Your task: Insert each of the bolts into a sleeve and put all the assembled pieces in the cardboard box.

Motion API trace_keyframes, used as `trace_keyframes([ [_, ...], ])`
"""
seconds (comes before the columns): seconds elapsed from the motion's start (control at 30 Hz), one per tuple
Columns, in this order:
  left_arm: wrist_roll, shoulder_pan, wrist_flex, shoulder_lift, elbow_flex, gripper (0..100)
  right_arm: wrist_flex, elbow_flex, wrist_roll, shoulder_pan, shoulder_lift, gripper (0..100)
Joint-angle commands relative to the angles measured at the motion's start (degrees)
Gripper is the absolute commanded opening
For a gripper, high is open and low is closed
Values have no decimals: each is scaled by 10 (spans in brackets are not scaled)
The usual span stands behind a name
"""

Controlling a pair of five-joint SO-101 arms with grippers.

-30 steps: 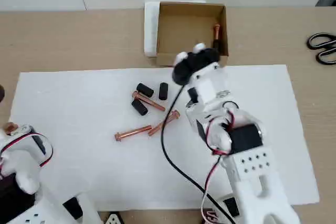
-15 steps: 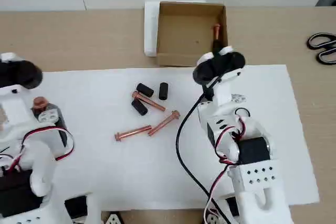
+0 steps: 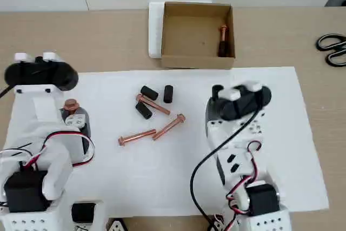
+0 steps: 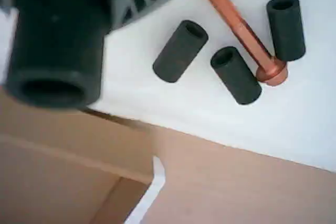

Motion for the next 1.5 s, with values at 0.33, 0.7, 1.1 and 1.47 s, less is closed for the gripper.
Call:
trace_keyframes([
  [0.33,-1,84,-121,-8,65,6,-65,124,-8,-54,-147,4],
  [0.7,222,236,-389,-3,145,6,-37,125,-9,-116,-147,4],
  [1.1,222,294,-430,-1,183,6,-34,124,-8,-131,-147,4],
  [1.47,224,294,-263,201,-85,6,-34,125,-7,-131,-147,4],
])
